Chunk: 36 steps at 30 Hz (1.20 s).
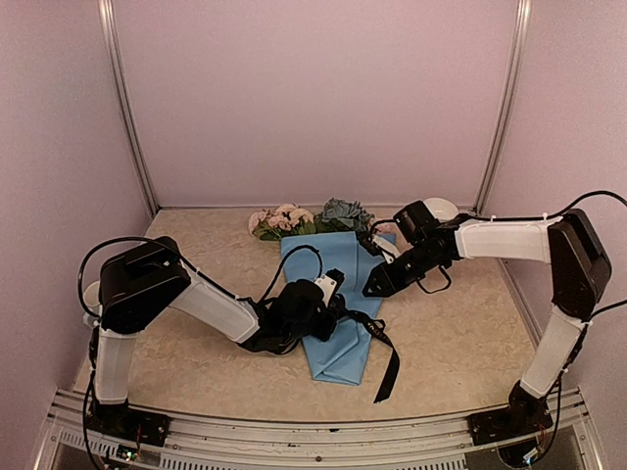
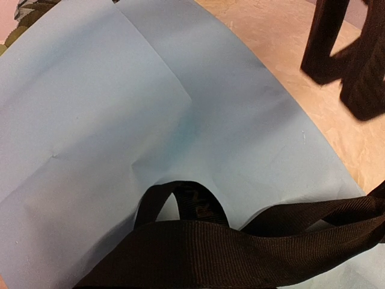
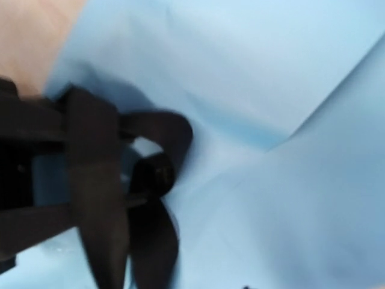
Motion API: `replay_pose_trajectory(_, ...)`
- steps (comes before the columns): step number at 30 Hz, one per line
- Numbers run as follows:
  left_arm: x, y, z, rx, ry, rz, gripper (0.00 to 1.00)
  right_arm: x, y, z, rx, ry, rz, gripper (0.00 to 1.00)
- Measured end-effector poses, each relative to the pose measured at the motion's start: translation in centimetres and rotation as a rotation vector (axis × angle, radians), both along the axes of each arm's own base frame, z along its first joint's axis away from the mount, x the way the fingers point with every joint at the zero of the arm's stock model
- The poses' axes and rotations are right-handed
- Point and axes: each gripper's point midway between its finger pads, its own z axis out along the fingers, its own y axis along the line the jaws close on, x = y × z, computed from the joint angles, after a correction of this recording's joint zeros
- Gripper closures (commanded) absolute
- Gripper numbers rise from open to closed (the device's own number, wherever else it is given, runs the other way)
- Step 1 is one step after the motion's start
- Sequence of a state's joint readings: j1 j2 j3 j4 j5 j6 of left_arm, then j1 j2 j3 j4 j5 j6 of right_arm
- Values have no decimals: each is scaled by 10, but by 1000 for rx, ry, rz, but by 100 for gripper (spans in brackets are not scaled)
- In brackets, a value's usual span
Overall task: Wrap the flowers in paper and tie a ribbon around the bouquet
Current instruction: Cross the ribbon over the folded bouquet.
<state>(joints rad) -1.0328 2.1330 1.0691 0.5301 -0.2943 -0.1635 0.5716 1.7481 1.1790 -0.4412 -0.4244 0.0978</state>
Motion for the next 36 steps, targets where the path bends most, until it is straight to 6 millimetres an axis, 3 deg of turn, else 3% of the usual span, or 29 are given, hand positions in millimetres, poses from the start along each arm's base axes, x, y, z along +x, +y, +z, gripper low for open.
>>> replay_pose_trajectory(4, 0, 0, -1, 3, -2, -2, 66, -16, 14, -24, 1, 46, 72, 63)
replay_pose_trajectory(7, 0, 0, 0, 3, -2, -2, 65, -26, 27, -27, 12, 48, 123, 79)
replay_pose_trajectory(9, 0, 0, 0, 4, -3, -3, 65, -30, 32, -30, 15, 48, 145, 83)
replay_pose_trajectory(12, 0, 0, 0, 5, -4, -4, 65, -31, 32, -37, 1, 58, 146, 82)
replay_pose_trajectory(16, 0, 0, 0, 5, -4, -4, 65, -30, 28, -45, -27, 56, 137, 89)
replay_pose_trajectory(18, 0, 0, 0, 6, -5, -5, 65, -28, 27, -47, -36, 48, 130, 87)
replay_pose_trajectory(22, 0, 0, 0, 7, -5, -5, 65, -25, 25, -50, -51, 41, 116, 72)
replay_pose_trajectory(24, 0, 0, 0, 7, -6, -5, 65, -23, 24, -50, -57, 34, 112, 71)
replay_pose_trajectory(30, 0, 0, 0, 8, -6, -6, 65, -21, 22, -51, -70, 23, 101, 82)
replay_pose_trajectory(33, -1, 0, 0, 8, -7, -7, 65, -21, 23, -51, -64, 29, 103, 100)
replay_pose_trajectory(36, -1, 0, 0, 8, -7, -7, 61, -24, 25, -49, -48, 40, 112, 100)
